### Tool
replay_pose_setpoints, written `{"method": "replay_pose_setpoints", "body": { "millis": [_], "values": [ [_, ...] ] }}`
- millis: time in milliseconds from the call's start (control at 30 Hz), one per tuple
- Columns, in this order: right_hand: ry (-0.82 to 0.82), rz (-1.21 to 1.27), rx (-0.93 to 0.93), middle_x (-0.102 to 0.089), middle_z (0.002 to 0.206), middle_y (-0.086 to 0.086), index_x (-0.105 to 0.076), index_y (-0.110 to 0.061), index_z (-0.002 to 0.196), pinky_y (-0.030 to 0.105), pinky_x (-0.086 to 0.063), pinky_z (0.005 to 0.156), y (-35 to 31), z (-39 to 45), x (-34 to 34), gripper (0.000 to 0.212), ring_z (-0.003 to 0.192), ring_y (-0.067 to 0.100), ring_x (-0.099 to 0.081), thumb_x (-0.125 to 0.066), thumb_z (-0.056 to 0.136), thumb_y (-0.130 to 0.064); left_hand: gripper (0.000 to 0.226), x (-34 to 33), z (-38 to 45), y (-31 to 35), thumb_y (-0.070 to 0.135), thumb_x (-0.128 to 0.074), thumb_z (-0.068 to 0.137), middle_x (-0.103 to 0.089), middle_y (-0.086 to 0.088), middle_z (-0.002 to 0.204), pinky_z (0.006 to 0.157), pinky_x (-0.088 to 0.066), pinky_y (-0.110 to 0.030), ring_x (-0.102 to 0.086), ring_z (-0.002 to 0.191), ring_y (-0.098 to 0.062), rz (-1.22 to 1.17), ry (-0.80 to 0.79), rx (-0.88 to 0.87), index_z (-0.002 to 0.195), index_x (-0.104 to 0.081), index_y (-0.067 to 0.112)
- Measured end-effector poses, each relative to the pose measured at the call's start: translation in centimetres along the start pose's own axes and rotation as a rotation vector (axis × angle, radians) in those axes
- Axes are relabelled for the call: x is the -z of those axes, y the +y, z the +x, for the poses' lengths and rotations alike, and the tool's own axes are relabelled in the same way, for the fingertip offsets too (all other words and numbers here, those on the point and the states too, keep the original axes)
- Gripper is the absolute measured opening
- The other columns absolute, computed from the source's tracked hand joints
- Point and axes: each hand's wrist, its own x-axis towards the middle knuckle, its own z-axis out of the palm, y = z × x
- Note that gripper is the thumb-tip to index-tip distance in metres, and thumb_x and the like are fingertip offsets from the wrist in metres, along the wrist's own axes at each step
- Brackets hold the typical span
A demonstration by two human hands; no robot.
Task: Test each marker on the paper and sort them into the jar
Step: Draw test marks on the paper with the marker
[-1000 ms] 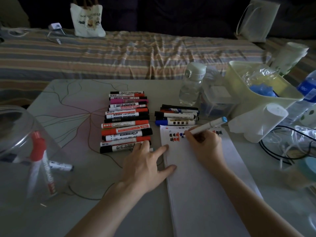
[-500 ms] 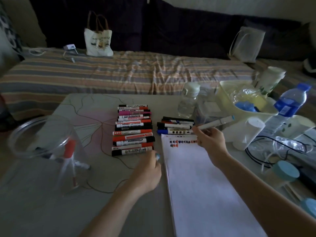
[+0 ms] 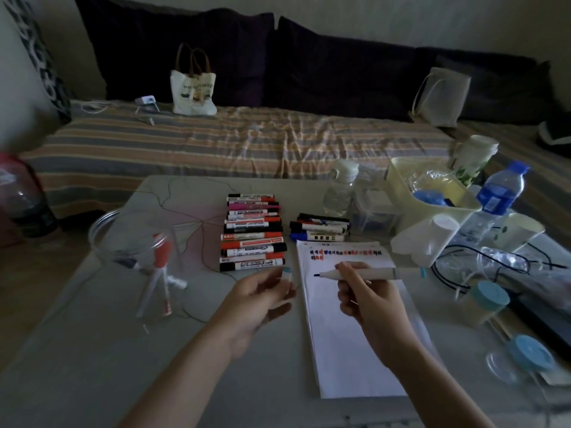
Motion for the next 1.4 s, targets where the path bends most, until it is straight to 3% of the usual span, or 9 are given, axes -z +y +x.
{"method": "replay_pose_setpoints", "body": {
  "millis": [100,300,467,733,900,1067,1200,1333,1400],
  "values": [
    [0.001,-0.025,0.039,-0.055,0.069,0.008,-0.065,-0.003,0.091,0.025,-0.042,0.052,-0.1,-0.2,-0.3,0.015,0.061,0.016,-0.049,-0.063,0.091,-0.018,0.029,0.3,0.5,0.5,0.006,-0.063,0.089,-0.073,-0.009,0.098,0.083,-0.053,-0.032,-0.069,0.094,-0.019,-0.203,0.017,0.061,0.113,-0.069,0.022],
    [-0.016,-0.112,0.112,-0.065,0.068,0.009,-0.065,0.001,0.09,0.026,-0.047,0.053,0.4,-0.3,-1.1,0.016,0.061,0.018,-0.059,-0.067,0.088,-0.014,0.035,0.0,0.8,0.5,0.019,-0.076,0.068,-0.074,-0.008,0.095,0.078,-0.056,-0.025,-0.07,0.086,-0.014,-0.301,0.061,0.091,0.1,-0.072,0.004],
    [-0.026,-0.146,0.158,-0.069,0.073,0.012,-0.068,-0.001,0.091,0.027,-0.05,0.054,0.5,-0.5,-1.3,0.015,0.065,0.019,-0.064,-0.069,0.086,-0.016,0.021,-0.7,0.5,0.5,0.016,-0.077,0.065,-0.074,-0.017,0.096,0.067,-0.058,-0.021,-0.072,0.085,-0.018,-0.331,0.041,0.094,0.081,-0.072,0.003],
    [-0.077,-0.198,0.192,-0.069,0.074,0.011,-0.07,-0.003,0.09,0.026,-0.053,0.058,0.7,-0.5,-1.2,0.026,0.063,0.019,-0.062,-0.072,0.075,-0.025,0.028,-1.7,0.0,-0.1,0.012,-0.078,0.071,-0.074,-0.017,0.094,0.069,-0.057,-0.02,-0.073,0.088,-0.021,-0.316,0.098,0.049,0.094,-0.064,0.003],
    [-0.072,-0.043,0.16,-0.065,0.07,0.011,-0.063,0.007,0.088,0.023,-0.05,0.058,1.8,-0.3,-1.8,0.032,0.062,0.017,-0.058,-0.073,0.073,-0.02,0.022,-2.3,0.1,-0.4,0.009,-0.076,0.075,-0.074,-0.016,0.094,0.081,-0.054,-0.024,-0.073,0.092,-0.021,-0.261,0.153,-0.021,0.092,-0.063,0.003],
    [-0.114,-0.005,0.139,-0.063,0.07,0.008,-0.062,0.006,0.09,0.024,-0.051,0.06,1.5,0.0,-1.6,0.031,0.064,0.016,-0.056,-0.07,0.077,-0.02,0.022,-2.3,0.3,-0.5,0.006,-0.074,0.078,-0.074,-0.017,0.097,0.079,-0.055,-0.023,-0.073,0.092,-0.022,-0.256,0.121,-0.042,0.095,-0.061,-0.001],
    [-0.151,0.0,0.032,-0.063,0.073,0.006,-0.065,-0.002,0.09,0.026,-0.053,0.066,0.7,0.6,-1.8,0.028,0.068,0.016,-0.059,-0.07,0.074,-0.024,0.034,-2.2,0.6,-0.2,0.009,-0.074,0.074,-0.074,-0.015,0.098,0.081,-0.055,-0.023,-0.072,0.093,-0.02,-0.311,0.11,-0.051,0.104,-0.063,-0.004],
    [-0.111,0.12,-0.175,-0.067,0.08,0.002,-0.071,-0.008,0.1,0.026,-0.051,0.066,0.1,1.4,-0.3,0.038,0.071,0.013,-0.062,-0.068,0.074,-0.036,0.03,-1.1,1.5,0.3,-0.002,-0.068,0.08,-0.074,-0.016,0.097,0.069,-0.057,-0.02,-0.073,0.084,-0.02,-0.35,0.144,-0.071,0.109,-0.059,-0.005],
    [-0.066,0.087,-0.19,-0.068,0.084,0.004,-0.072,-0.008,0.1,0.025,-0.052,0.065,-0.2,1.9,1.2,0.034,0.072,0.015,-0.062,-0.066,0.078,-0.033,0.026,-0.4,2.1,0.3,-0.006,-0.067,0.082,-0.073,-0.018,0.1,0.064,-0.055,-0.018,-0.072,0.084,-0.021,-0.295,0.193,-0.097,0.107,-0.059,-0.003]
  ]
}}
